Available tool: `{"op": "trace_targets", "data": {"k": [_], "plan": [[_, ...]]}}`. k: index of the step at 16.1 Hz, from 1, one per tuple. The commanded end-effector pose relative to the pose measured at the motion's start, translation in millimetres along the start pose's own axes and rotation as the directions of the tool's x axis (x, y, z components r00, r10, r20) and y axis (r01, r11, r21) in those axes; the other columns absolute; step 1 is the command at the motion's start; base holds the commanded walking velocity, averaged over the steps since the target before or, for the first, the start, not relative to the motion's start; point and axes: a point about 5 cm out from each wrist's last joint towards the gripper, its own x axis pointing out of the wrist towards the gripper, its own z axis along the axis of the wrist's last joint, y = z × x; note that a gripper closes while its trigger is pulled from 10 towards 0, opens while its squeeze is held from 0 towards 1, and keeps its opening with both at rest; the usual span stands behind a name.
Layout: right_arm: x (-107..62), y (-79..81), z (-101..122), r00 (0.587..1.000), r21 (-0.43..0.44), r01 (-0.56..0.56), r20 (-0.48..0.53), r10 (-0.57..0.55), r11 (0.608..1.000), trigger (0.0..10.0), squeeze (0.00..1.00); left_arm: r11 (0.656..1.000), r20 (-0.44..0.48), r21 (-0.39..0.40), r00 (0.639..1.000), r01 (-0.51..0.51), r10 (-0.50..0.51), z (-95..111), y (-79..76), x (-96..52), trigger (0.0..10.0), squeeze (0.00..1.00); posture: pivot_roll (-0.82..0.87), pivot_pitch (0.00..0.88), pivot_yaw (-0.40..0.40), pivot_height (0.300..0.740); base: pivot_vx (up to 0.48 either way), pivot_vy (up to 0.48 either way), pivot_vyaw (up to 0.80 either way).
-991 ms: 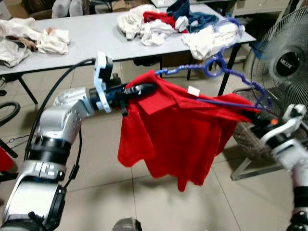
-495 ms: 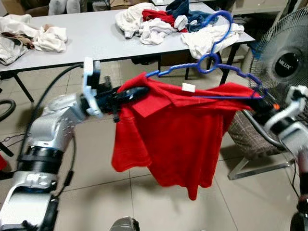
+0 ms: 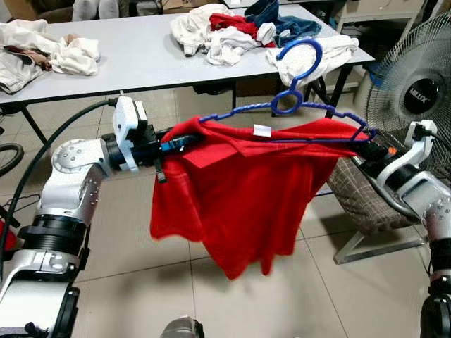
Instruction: Hang hanger
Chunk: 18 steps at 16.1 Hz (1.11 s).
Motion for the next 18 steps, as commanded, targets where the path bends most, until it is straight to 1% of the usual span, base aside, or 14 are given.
{"op": "trace_targets", "data": {"k": [1,2,3,4,6,7,8,9,11,13,14,15,17,18], "plan": [[-62.6,-57.4,49,0.925,-0.049,0.360,0.151,-0.350,0.932,0.0,0.00,0.963,-0.115,0.093,0.958,-0.254,0.263,10,29.7,-77.3,0.0,0.00,0.02,0.000,0.022,0.740,0.000,0.000,0.00],[-61.5,-56.8,51,0.924,-0.050,0.360,0.156,-0.349,0.932,0.0,0.00,0.965,-0.224,0.163,0.945,-0.206,0.240,2,27.9,-79.9,0.0,0.00,0.02,0.000,0.022,0.740,0.000,0.000,0.00],[-60.2,-55.7,53,0.924,-0.051,0.357,0.165,-0.345,0.933,0.0,0.00,0.959,-0.333,0.219,0.909,-0.182,0.249,-6,28.7,-83.4,0.0,0.00,0.02,0.000,0.022,0.740,0.000,0.000,0.00],[-58.7,-53.6,56,0.926,-0.055,0.348,0.175,-0.334,0.936,0.0,0.00,0.942,-0.447,0.277,0.843,-0.188,0.300,-14,32.7,-90.3,0.0,0.00,0.02,0.000,0.024,0.740,0.000,0.000,0.00],[-58.1,-52.8,58,0.927,-0.058,0.344,0.178,-0.329,0.937,0.0,0.00,0.927,-0.492,0.310,0.799,-0.209,0.345,-17,36.4,-95.3,0.0,0.00,0.02,0.000,0.026,0.740,0.000,0.000,0.00],[-58.5,-52.7,58,0.928,-0.063,0.342,0.178,-0.327,0.938,0.0,0.00,0.900,-0.515,0.360,0.751,-0.248,0.413,-18,42.0,-100.2,0.0,0.00,0.02,0.000,0.028,0.740,0.000,0.000,0.00],[-59.4,-53.0,58,0.929,-0.075,0.341,0.175,-0.325,0.937,0.0,0.00,0.838,-0.540,0.466,0.659,-0.284,0.523,-18,51.0,-106.9,0.0,0.00,0.02,0.000,0.031,0.740,0.000,0.000,0.00],[-59.6,-52.8,58,0.930,-0.084,0.342,0.173,-0.324,0.936,0.0,0.00,0.810,-0.540,0.508,0.623,-0.294,0.565,-17,54.5,-108.6,0.0,0.00,0.02,0.000,0.032,0.740,0.000,0.000,0.00],[-57.9,-51.0,57,0.933,-0.104,0.338,0.164,-0.319,0.935,0.0,0.00,0.782,-0.537,0.553,0.595,-0.287,0.598,-18,57.6,-107.0,0.0,0.00,0.02,0.000,0.034,0.740,0.000,0.000,0.00],[-52.7,-47.3,52,0.942,-0.148,0.325,0.138,-0.306,0.934,0.0,0.00,0.780,-0.544,0.579,0.600,-0.238,0.587,-18,58.1,-95.4,0.0,0.00,0.02,0.000,0.036,0.740,0.000,0.000,0.00],[-52.1,-46.9,52,0.943,-0.159,0.325,0.133,-0.306,0.932,0.0,0.00,0.780,-0.544,0.580,0.600,-0.236,0.586,-18,58.0,-94.5,0.0,0.00,0.02,0.000,0.038,0.740,0.000,0.000,0.00],[-51.8,-46.7,51,0.943,-0.169,0.325,0.125,-0.307,0.930,0.0,0.00,0.780,-0.560,0.588,0.589,-0.213,0.583,-20,57.8,-94.5,0.0,0.00,0.02,0.000,0.039,0.740,0.000,0.000,0.00],[-57.1,-49.7,60,0.938,-0.174,0.340,0.139,-0.319,0.924,0.0,0.00,0.781,-0.617,0.610,0.538,-0.134,0.574,-24,56.2,-102.7,0.0,0.00,0.02,0.000,0.040,0.740,0.000,0.000,0.00],[-59.9,-51.5,64,0.934,-0.184,0.351,0.143,-0.328,0.918,0.0,0.00,0.784,-0.628,0.607,0.525,-0.130,0.574,-26,55.5,-104.7,0.0,0.00,0.02,0.000,0.040,0.740,0.000,0.000,0.00]]}}
